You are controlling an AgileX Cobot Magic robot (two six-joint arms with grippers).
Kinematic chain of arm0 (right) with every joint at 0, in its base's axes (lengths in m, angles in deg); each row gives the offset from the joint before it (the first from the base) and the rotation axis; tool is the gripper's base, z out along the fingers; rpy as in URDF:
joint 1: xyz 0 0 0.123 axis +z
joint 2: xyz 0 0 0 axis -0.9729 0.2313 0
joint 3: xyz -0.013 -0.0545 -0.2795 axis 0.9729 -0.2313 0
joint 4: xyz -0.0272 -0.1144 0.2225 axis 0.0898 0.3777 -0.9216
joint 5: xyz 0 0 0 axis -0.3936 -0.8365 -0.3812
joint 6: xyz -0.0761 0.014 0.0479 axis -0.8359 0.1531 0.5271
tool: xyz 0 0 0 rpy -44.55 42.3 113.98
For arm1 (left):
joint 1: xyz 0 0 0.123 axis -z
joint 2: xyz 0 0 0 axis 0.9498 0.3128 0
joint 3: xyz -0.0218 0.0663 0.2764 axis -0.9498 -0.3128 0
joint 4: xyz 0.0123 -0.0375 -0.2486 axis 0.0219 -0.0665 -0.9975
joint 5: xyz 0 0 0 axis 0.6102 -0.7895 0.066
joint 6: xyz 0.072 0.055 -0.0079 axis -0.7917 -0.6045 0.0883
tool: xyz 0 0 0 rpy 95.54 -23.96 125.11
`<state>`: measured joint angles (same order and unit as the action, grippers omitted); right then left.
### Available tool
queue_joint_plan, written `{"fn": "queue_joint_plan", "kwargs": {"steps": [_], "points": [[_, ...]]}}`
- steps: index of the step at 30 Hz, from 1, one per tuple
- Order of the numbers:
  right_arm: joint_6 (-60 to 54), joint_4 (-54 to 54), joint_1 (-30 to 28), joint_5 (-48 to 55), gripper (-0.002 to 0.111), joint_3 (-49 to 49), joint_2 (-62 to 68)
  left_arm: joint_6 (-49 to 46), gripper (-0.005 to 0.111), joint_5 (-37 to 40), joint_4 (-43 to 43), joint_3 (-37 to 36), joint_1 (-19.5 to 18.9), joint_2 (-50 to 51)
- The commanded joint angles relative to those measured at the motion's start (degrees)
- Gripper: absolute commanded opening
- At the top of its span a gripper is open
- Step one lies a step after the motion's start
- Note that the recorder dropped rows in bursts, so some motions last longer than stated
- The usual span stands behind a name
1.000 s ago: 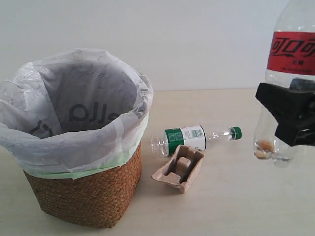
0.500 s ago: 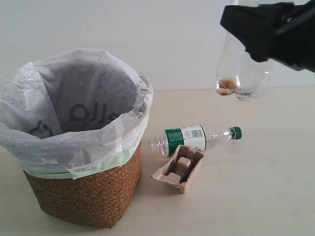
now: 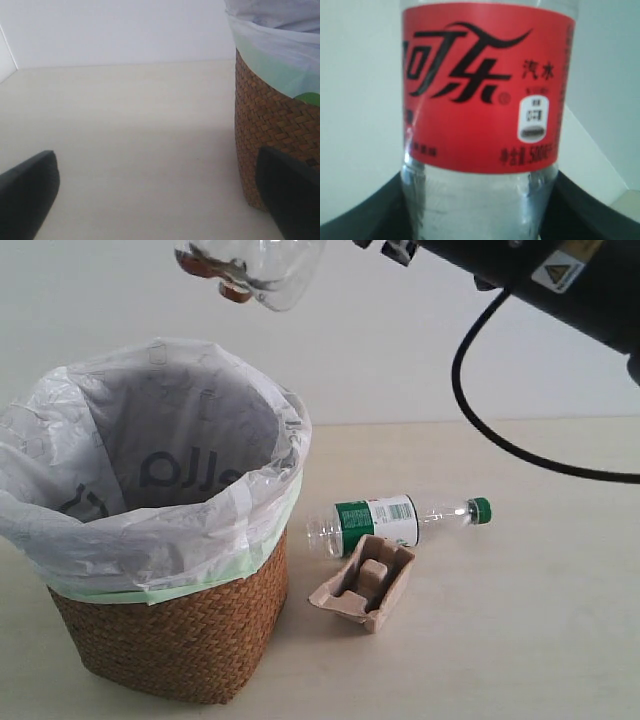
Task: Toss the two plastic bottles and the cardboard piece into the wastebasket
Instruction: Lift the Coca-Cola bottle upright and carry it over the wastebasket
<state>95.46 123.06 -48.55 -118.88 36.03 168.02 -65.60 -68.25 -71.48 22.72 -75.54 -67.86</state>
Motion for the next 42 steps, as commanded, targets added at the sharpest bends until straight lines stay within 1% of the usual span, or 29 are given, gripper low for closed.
{"fn": "queue_joint_plan", "kwargs": {"steps": [1, 2, 4, 8, 11, 13, 17, 18, 20, 21, 23, 24, 25, 26, 27, 29, 30, 32, 34, 36, 39, 42], "points": [[-3.58, 3.09, 0.02, 17.52, 0.0, 1.4, -0.57, 0.5, 0.108, -0.43, -0.12, 0.21, 0.37, -0.18], [-5.0, 3.97, -0.18, 21.58, 0.0, 1.4, -1.12, 0.5, 0.108, -0.43, -0.12, 0.21, 0.37, -0.18], [-9.72, 4.19, -0.12, 33.89, 0.0, 1.4, -2.8, 0.5, 0.108, -0.43, -0.12, 0.21, 0.37, -0.18], [-24.9, 4.19, -0.12, 60.2, 0.0, 3.81, -5.72, 0.5, 0.108, -0.43, -0.12, 0.21, 0.37, -0.18], [-34.48, 5.21, -0.12, 76.46, 0.0, 8.11, -6.22, 0.5, 0.108, -0.43, -0.12, 0.21, 0.37, -0.18], [-36.56, 6.31, -0.12, 83.47, 0.0, 11.51, -6.31, 0.5, 0.108, -0.43, -0.12, 0.21, 0.37, -0.18], [-40.96, 6.31, -0.12, 94.1, 0.0, 17.11, -5.74, 0.5, 0.108, -0.43, -0.12, 0.21, 0.37, -0.18], [-41.38, 6.31, -0.12, 95.33, 0.0, 17.7, -5.47, 0.5, 0.108, -0.43, -0.12, 0.21, 0.37, -0.18], [-41.5, 3.64, -0.12, 94.43, 0.0, 17.99, -4.13, 0.5, 0.108, -0.43, -0.12, 0.21, 0.37, -0.18], [-43.76, -4.44, 0.02, 90.07, 0.0, 17.99, -2.87, 0.5, 0.108, -0.43, -0.12, 0.21, 0.37, -0.18], [-48.53, -14.05, 1.84, 84.35, 0.0, 17.99, -0.83, 0.5, 0.108, -0.43, -0.12, 0.21, 0.37, -0.18], [-50.34, -17.05, 3.06, 81.25, 0.0, 17.99, 0.13, 0.5, 0.108, -0.43, -0.12, 0.21, 0.37, -0.18], [-51.23, -20.09, 5.33, 78.12, 0.0, 18.11, 1.55, 0.5, 0.108, -0.43, -0.12, 0.21, 0.37, -0.18], [-51.45, -22.52, 8.96, 72.58, 0.0, 18.99, 3.24, 0.5, 0.108, -0.43, -0.12, 0.21, 0.37, -0.18], [-51.56, -22.66, 13.43, 69.64, 0.0, 20.91, 4.89, 0.5, 0.108, -0.43, -0.12, 0.21, 0.37, -0.18], [-51.56, -22.66, 18.88, 70.91, 0.0, 26.45, 6.58, 0.5, 0.108, -0.43, -0.12, 0.21, 0.37, -0.18], [-51.56, -22.66, 19.89, 72.2, 0.0, 28.79, 6.56, 0.5, 0.108, -0.43, -0.12, 0.21, 0.37, -0.18], [-50.78, -22.59, 19.32, 77.05, 0.0, 31.41, 5.8, 0.5, 0.108, -0.43, -0.12, 0.21, 0.37, -0.18], [-50.78, -19.34, 16.41, 84.83, 0.0, 31.82, 4.78, 0.5, 0.108, -0.43, -0.12, 0.21, 0.37, -0.18], [-50.37, -14.69, 11.25, 94.79, 0.0, 31.82, 3.55, 0.5, 0.108, -0.43, -0.12, 0.21, 0.37, -0.18], [-50.98, -13.73, 6.43, 98.51, 0.0, 30.93, 1.9, 0.5, 0.108, -0.43, -0.12, 0.21, 0.37, -0.18], [-51.26, -13.19, 0.95, 97.92, 0.0, 27.79, -1.27, 0.5, 0.108, -0.43, -0.12, 0.21, 0.37, -0.18]]}}
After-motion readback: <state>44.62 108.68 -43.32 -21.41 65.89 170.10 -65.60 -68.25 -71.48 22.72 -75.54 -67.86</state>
